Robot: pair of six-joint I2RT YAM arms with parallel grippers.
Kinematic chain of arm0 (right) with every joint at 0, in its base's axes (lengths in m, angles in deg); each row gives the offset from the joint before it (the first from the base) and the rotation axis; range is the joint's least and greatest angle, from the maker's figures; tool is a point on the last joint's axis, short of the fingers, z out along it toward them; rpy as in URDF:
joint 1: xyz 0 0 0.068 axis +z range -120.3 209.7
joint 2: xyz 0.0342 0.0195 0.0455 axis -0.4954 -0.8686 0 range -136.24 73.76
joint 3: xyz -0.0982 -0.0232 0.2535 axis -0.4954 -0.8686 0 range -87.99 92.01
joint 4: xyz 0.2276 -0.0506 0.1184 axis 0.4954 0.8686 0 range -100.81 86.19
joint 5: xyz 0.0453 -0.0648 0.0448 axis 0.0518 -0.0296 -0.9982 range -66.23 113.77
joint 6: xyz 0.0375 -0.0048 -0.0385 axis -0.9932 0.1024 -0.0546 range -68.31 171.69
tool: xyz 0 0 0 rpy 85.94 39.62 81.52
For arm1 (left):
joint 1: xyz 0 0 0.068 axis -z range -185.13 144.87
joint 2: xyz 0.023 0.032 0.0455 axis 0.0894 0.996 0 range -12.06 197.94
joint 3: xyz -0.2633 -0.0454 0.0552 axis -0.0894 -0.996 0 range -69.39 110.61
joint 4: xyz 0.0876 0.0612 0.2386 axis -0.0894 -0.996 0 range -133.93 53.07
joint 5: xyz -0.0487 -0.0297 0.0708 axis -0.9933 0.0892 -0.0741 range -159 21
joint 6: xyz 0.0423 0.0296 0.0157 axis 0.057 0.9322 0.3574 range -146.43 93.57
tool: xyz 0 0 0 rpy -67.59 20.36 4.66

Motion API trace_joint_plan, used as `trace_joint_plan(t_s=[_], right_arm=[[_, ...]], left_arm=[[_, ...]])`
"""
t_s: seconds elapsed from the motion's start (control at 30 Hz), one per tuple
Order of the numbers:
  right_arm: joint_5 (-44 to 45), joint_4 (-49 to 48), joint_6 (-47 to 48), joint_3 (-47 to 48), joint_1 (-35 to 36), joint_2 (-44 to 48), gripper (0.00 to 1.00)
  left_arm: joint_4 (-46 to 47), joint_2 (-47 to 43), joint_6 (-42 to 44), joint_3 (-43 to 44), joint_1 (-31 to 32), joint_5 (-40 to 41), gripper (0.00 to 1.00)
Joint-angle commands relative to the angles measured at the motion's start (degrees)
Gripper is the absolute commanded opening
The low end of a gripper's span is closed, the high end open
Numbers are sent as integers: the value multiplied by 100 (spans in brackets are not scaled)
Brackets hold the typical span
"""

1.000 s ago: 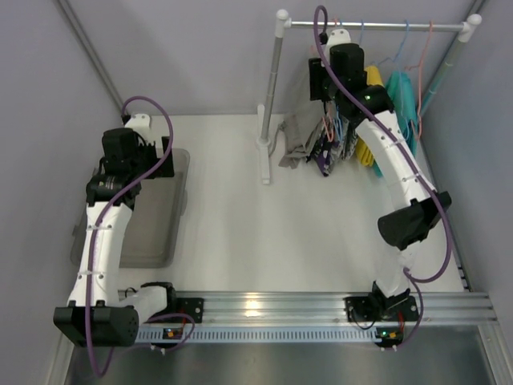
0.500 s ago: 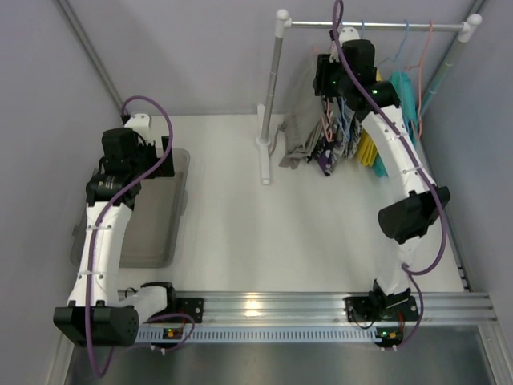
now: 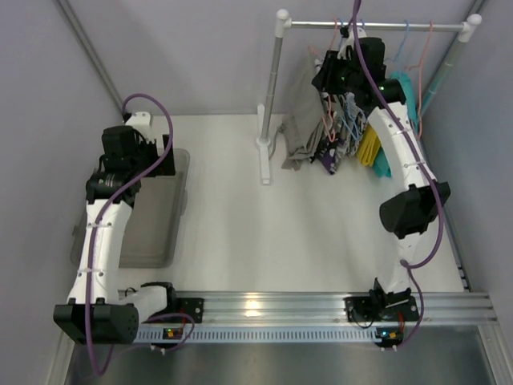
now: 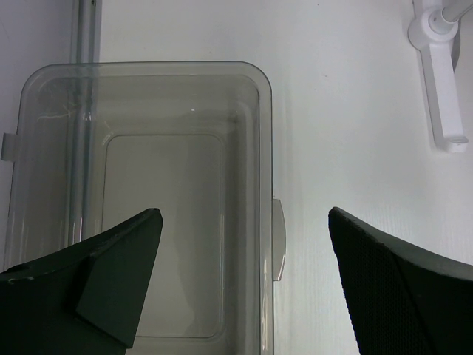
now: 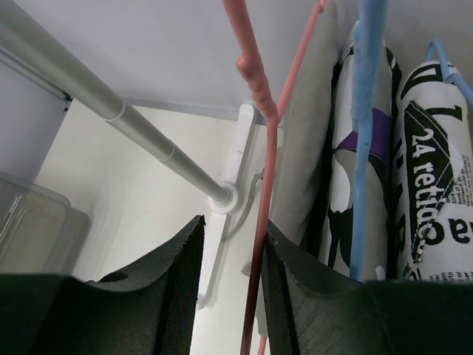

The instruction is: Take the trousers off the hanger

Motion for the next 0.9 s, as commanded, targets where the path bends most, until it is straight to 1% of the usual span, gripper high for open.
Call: trace_joint_plan(t_s=[0.0,0.17,0.2,0.23,0.3,0.4,0.43,0.5,0.53,0.73,0.87], right_arm=[[-150,-278,-103,305,0,-100,34],[333,-102,195,314,123,-83,33],[334,-102,196,314,123,-83,32],[351,-102,196,314,123,-65,27],[343,-111,178,314,132,-57,21],[159,-163,47,314,79,-13,3],[-16,-190,-15,297,62,5,1],[-192,-313,-226,288,-9,75,0],[-454,-400,-305,244,-44,110,0],[-1378,-1261,-1289,-29,-439,374,0],[-1556,-1675,-1685,-99,-562,646,0]], left_arm=[[142,29,-86,201,27,-94,99],[160,55,-86,201,18,-129,99],[151,81,-225,210,18,-138,99],[160,90,-262,218,18,-155,99],[177,108,-279,227,18,-164,99],[178,117,-280,254,18,-190,99],[169,117,-280,254,18,-199,99],[160,108,-262,254,27,-234,99],[160,108,-253,245,18,-252,99],[98,108,-227,210,18,-384,99],[125,91,-200,192,27,-436,99]])
